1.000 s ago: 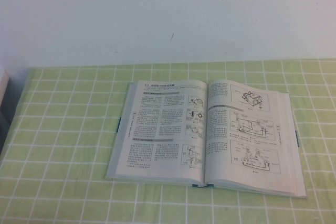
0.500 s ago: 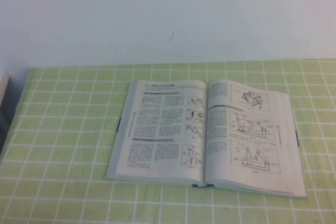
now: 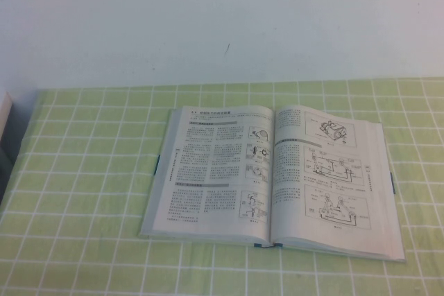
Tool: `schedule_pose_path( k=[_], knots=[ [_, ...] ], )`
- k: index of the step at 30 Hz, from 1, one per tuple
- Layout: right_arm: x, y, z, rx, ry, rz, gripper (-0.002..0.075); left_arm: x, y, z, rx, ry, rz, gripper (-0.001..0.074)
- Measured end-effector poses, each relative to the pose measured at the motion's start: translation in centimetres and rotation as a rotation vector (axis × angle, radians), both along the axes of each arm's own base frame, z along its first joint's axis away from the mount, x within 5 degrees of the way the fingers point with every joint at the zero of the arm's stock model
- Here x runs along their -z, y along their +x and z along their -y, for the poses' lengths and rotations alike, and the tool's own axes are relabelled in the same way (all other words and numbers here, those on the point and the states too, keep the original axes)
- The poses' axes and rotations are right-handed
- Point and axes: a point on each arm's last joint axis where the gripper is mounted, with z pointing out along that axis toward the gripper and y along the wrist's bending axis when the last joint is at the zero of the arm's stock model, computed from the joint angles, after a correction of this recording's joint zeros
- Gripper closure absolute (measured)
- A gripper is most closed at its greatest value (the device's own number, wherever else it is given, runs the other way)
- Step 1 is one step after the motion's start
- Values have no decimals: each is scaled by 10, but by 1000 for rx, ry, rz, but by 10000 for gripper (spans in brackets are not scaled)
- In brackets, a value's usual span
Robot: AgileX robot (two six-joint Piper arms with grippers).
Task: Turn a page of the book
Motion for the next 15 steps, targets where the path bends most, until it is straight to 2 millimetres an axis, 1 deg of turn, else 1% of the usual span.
schedule_pose_path(
  k=[3,8,12,15],
  knots=[
    [-1,1,0,-2,-3,40,729,-1,0,0,-2,-1,16,738],
    [-16,5,0,-9,-15,198,729,-11,1,-1,-12,-6,122,738],
    [-31,5,-1,-16,-28,365,729,-30,0,-3,-32,-17,329,738],
    [-45,4,-2,-23,-42,524,729,-46,-4,-5,-50,-27,509,738]
  ],
)
